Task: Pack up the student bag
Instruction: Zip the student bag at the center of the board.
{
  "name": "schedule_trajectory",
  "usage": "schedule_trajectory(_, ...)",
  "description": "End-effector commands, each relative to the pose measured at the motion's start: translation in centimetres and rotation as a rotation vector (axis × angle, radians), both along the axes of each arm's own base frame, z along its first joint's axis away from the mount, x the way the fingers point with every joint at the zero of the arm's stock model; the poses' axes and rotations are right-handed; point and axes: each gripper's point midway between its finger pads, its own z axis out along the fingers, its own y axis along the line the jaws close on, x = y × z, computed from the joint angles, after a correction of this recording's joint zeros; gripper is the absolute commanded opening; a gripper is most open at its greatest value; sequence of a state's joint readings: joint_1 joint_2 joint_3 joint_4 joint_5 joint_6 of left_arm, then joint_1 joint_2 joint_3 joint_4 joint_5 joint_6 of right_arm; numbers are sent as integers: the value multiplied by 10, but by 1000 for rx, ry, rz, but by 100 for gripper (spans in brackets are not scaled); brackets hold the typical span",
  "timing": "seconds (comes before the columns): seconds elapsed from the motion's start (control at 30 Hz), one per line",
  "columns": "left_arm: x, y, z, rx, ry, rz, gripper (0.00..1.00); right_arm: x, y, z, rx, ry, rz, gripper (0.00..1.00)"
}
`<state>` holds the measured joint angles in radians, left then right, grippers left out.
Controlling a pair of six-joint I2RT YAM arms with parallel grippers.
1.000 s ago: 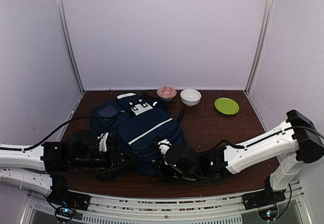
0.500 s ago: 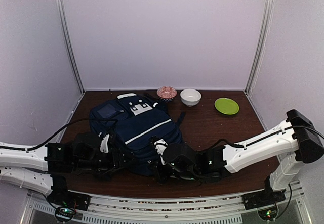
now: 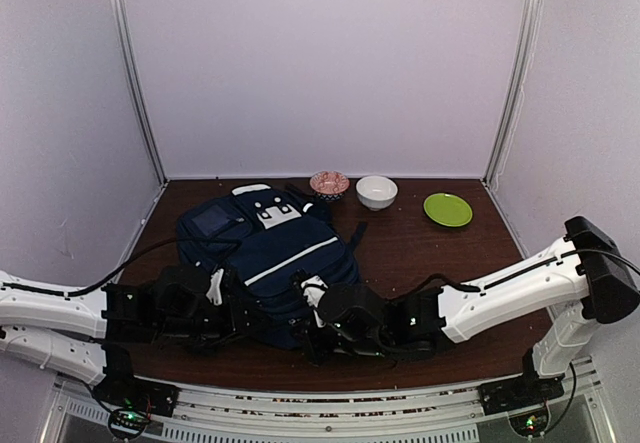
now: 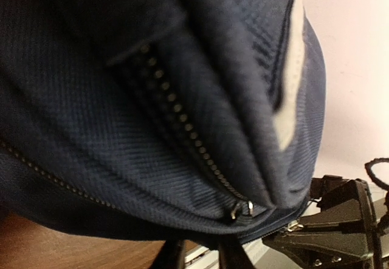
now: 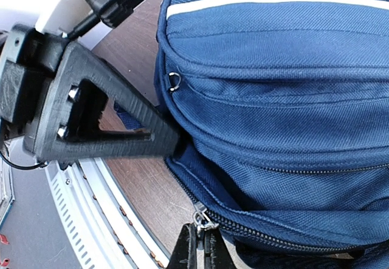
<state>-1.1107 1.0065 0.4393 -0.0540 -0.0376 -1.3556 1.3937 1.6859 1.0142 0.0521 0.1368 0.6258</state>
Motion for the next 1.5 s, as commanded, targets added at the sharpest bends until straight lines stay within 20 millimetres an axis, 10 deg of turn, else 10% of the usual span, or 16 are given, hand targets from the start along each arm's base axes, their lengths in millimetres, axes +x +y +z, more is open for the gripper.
schedule_trajectory(0.0, 14, 19, 6, 72, -84, 51, 18, -3, 11, 39, 103, -48, 14, 0)
schedule_trajectory(0.07, 15, 38, -1, 139, -86, 91, 0, -1, 0, 34, 82, -57, -2, 0)
schedule_trajectory(0.5, 20, 79, -9, 108, -107, 199, 0, 7, -66, 6, -10, -56, -117, 0)
schedule_trajectory(0.63, 16, 55, 17, 83, -148, 75, 69, 3, -57, 10, 19, -40, -89, 0)
schedule_trajectory(0.73, 7, 34, 29, 50, -148, -9, 92, 2, -42, 16, 45, -38, -68, 0)
schedule_trajectory(1.07, -4, -4, 36, -68, -113, -87, 98, -4, 14, 47, 93, -56, 38, 0)
schedule_trajectory(1.47, 9, -16, 20, -64, -59, -17, 98, -10, 17, 38, 78, -39, 58, 0)
